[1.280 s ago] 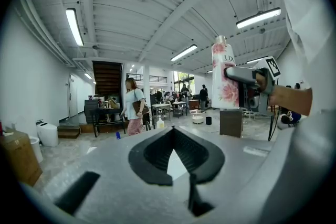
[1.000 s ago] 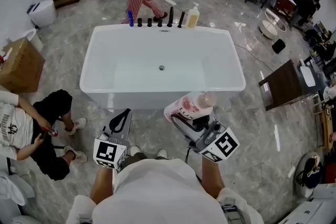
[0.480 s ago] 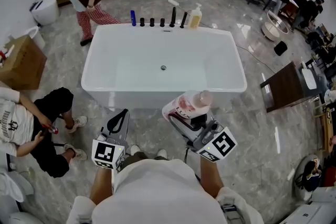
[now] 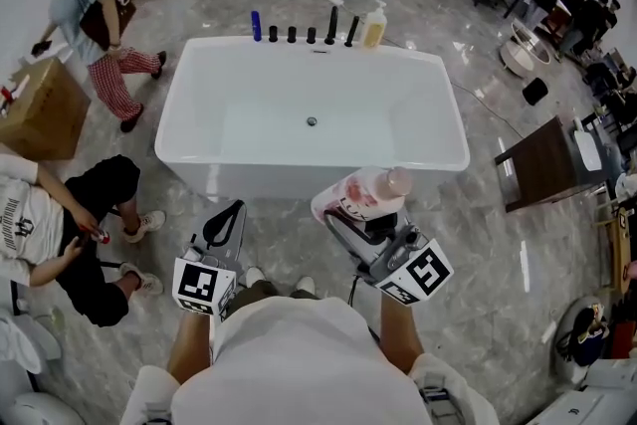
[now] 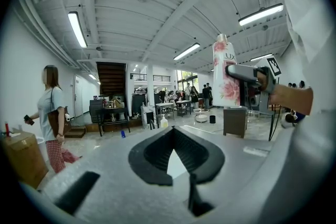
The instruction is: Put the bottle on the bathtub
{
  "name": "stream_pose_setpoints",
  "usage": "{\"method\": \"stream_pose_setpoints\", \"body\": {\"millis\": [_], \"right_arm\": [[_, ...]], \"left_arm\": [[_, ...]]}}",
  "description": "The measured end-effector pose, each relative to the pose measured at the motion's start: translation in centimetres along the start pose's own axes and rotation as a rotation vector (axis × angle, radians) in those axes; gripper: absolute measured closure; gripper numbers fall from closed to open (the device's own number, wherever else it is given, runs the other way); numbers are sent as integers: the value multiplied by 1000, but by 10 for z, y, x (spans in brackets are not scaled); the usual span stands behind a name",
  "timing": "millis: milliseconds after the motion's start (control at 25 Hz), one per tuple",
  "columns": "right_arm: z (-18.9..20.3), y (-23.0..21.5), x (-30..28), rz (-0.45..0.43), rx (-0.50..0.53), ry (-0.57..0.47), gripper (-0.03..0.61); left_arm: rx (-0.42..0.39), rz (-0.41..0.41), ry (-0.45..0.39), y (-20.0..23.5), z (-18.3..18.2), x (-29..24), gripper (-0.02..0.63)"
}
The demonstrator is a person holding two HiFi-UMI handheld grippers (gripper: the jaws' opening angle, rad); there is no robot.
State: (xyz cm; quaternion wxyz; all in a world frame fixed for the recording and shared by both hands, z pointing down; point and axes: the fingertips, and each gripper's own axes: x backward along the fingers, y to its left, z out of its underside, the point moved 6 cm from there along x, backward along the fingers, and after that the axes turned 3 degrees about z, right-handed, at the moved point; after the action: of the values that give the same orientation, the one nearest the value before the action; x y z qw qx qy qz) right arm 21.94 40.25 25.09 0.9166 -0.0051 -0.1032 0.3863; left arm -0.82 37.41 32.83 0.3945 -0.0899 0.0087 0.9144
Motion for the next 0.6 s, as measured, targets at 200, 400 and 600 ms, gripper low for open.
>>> {"method": "stream_pose_setpoints", "body": {"millis": [200, 400, 600], "right_arm": [[5, -3, 4, -3, -1, 9, 330], [6, -10, 7, -17, 14, 16, 330], [13, -16, 7, -33, 19, 22, 330]], "left_arm": [[1, -6, 6, -4, 4, -3, 607], [-6, -24, 12, -9, 3, -8, 607], [-5, -47, 21, -13, 7, -11, 607]]}}
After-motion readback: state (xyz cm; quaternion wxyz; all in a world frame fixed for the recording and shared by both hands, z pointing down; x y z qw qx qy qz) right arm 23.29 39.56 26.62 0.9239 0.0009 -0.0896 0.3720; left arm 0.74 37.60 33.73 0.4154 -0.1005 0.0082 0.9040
